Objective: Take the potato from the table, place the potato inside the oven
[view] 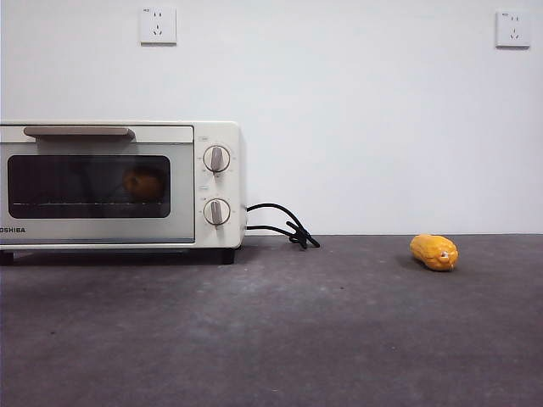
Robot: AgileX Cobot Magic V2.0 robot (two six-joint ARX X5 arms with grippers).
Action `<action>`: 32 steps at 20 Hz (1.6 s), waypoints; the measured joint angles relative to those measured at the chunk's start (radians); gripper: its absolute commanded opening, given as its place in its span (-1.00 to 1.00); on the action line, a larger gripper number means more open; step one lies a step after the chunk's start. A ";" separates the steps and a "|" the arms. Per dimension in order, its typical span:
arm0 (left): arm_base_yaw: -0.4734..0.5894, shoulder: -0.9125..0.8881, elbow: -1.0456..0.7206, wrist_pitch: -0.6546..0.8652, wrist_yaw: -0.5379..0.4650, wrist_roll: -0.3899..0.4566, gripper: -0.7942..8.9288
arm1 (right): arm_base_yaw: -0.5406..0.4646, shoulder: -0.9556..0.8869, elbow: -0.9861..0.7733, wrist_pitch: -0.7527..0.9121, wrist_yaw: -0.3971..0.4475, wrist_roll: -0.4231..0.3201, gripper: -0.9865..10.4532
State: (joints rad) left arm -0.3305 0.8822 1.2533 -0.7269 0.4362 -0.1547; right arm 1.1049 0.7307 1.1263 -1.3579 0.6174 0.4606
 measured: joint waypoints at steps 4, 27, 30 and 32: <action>0.003 0.054 0.000 -0.006 -0.163 0.222 -0.84 | 0.000 0.000 0.000 0.000 0.000 0.000 -0.82; 0.276 -0.837 -1.236 0.668 -0.423 0.243 -0.85 | 0.000 0.000 0.000 0.000 0.001 0.000 -0.82; 0.276 -0.873 -1.236 0.607 -0.481 0.227 -0.84 | 0.000 0.000 0.000 0.000 0.001 0.000 -0.82; 0.277 -0.874 -1.236 0.559 -0.507 0.222 -0.84 | 0.000 0.000 0.000 0.000 0.001 0.000 -0.82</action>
State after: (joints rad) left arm -0.0532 0.0078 0.0174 -0.1677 -0.0711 0.0677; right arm 1.1049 0.7307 1.1263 -1.3579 0.6182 0.4606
